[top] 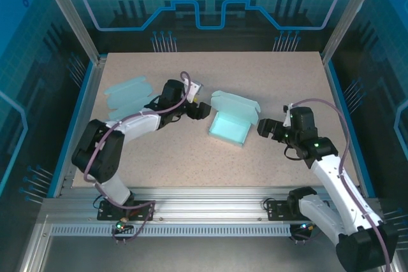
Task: Fold the paper box
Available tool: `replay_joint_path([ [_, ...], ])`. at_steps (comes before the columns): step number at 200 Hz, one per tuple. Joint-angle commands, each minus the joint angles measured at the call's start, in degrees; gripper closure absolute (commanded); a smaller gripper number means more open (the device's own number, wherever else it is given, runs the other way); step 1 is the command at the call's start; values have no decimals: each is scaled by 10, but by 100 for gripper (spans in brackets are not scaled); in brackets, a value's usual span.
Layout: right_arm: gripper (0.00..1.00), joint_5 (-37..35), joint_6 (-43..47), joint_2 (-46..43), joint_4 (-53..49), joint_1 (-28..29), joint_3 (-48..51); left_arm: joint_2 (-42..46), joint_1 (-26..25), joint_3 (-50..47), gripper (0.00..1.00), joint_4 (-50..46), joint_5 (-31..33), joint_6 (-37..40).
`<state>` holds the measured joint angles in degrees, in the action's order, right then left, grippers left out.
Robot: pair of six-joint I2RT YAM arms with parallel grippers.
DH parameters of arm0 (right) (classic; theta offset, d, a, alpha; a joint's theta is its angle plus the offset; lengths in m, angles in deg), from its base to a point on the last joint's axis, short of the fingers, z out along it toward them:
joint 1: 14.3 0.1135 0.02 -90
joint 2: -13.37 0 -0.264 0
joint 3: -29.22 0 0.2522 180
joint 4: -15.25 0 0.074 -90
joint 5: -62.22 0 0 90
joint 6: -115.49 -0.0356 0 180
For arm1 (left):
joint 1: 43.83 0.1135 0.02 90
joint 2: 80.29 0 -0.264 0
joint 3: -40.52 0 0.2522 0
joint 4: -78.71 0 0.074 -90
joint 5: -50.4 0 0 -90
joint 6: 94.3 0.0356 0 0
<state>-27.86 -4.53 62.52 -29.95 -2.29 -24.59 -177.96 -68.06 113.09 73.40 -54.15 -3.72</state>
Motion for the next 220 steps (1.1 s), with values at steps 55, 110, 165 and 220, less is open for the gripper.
replay_joint_path([
  [55,0,-11,16,81,48,40,-36,-89,10,84,22,16,-94,41],
  [110,6,-23,48,161,73,51,-82,-124,10,124,25,11,-119,45],
  [165,55,-12,76,251,83,51,-144,-137,10,146,33,-5,-117,60],
  [220,63,-40,78,278,99,51,-143,-138,9,140,51,-6,-124,62],
])
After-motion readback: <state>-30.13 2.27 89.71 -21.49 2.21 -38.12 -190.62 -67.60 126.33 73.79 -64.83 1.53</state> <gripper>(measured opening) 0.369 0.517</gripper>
